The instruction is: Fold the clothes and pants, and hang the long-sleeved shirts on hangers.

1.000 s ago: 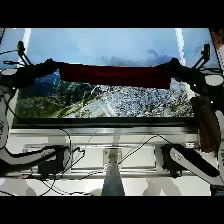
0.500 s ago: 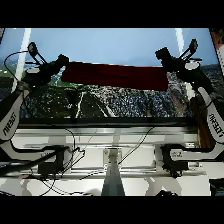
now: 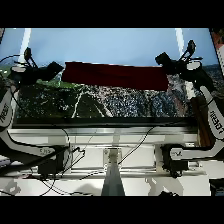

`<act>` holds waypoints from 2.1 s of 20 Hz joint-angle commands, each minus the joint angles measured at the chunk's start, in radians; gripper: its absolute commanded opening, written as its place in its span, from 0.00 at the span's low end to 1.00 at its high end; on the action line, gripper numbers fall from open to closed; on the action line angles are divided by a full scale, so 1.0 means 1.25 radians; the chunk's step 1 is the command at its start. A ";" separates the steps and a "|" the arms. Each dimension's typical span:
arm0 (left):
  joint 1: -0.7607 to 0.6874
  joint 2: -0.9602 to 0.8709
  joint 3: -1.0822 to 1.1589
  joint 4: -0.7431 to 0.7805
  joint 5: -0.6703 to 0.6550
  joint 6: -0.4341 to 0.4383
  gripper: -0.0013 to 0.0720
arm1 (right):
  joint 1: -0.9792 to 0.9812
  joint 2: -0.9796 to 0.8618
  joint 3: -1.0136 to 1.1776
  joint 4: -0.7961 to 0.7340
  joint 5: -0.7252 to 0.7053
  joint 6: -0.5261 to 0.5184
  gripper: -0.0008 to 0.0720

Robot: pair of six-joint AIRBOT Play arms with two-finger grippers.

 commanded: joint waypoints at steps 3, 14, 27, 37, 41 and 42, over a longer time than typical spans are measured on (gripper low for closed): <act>-0.025 -0.105 0.114 0.003 -0.156 0.037 0.92 | -0.002 -0.001 0.001 -0.009 0.032 -0.001 0.96; -0.105 -0.006 0.194 0.213 -0.223 -0.066 0.04 | 0.223 -0.004 0.122 -0.070 0.055 -0.185 0.03; -0.107 0.403 0.206 0.151 -0.486 -0.074 0.04 | 0.753 -0.311 0.442 -0.088 0.052 0.105 0.03; -0.372 0.211 0.204 0.083 -0.237 -0.074 0.04 | 0.377 -0.186 0.465 -0.432 0.462 0.105 0.03; -0.595 0.059 0.204 -0.117 0.088 -0.069 0.04 | 0.152 -0.130 0.465 -0.433 0.573 0.104 0.03; -0.640 0.033 0.204 -0.154 0.180 -0.052 0.04 | 0.103 -0.125 0.465 -0.433 0.594 0.104 0.03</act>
